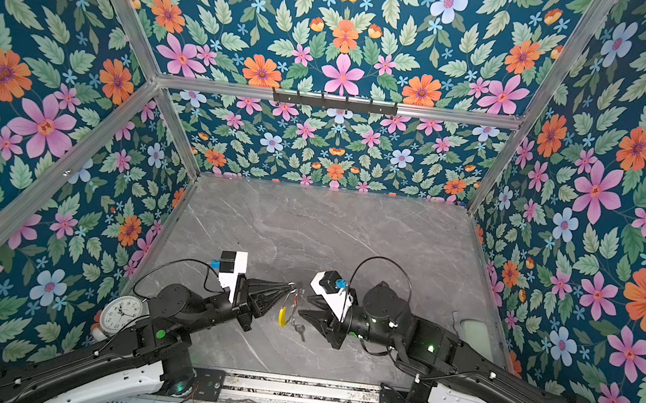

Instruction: Remove the keys from the keyring

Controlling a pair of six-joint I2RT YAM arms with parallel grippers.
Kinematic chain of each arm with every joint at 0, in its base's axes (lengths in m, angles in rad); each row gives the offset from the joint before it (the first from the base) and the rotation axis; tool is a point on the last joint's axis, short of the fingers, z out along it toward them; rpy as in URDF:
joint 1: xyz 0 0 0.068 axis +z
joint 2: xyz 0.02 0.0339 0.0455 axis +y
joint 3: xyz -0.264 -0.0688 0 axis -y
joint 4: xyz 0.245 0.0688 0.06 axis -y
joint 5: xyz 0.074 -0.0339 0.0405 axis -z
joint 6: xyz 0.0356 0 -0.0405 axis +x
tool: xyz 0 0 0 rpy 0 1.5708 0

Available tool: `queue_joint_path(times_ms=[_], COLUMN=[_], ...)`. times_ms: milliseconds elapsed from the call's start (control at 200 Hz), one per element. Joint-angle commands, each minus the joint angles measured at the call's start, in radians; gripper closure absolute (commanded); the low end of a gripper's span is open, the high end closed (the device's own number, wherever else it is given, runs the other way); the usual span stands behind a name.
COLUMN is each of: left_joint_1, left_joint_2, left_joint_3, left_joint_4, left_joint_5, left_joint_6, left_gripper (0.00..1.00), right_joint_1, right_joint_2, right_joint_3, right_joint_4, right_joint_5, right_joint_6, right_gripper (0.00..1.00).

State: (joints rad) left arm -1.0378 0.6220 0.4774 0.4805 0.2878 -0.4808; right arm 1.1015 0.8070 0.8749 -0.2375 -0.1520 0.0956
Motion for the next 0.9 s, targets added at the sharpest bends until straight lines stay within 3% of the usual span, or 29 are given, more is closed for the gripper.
queue_joint_path(times_ms=[0, 115, 305, 590, 805, 895], left_joint_1=[0.001, 0.0, 0.0, 0.0, -0.001, 0.0], left_joint_2=[0.016, 0.028, 0.042, 0.046, 0.051, 0.052], left_joint_3=[0.009, 0.006, 0.006, 0.003, 0.003, 0.002], left_joint_4=[0.029, 0.053, 0.077, 0.097, 0.111, 0.112], left_joint_5=[0.036, 0.061, 0.093, 0.114, 0.129, 0.13], left_joint_6=[0.019, 0.018, 0.011, 0.007, 0.004, 0.002], left_gripper=[1.0, 1.0, 1.0, 1.0, 1.0, 1.0], right_joint_1=[-0.095, -0.242, -0.258, -0.259, -0.258, -0.258], right_joint_2=[-0.04, -0.054, 0.032, 0.092, 0.109, 0.111], right_joint_3=[-0.005, -0.008, 0.032, 0.003, -0.013, -0.017], right_joint_4=[0.017, 0.121, 0.202, 0.26, 0.274, 0.278], right_joint_5=[-0.113, -0.361, -0.541, -0.581, -0.592, -0.595], right_joint_6=[0.045, 0.133, 0.174, 0.218, 0.232, 0.235], right_gripper=[0.61, 0.6, 0.6, 0.75, 0.78, 0.83])
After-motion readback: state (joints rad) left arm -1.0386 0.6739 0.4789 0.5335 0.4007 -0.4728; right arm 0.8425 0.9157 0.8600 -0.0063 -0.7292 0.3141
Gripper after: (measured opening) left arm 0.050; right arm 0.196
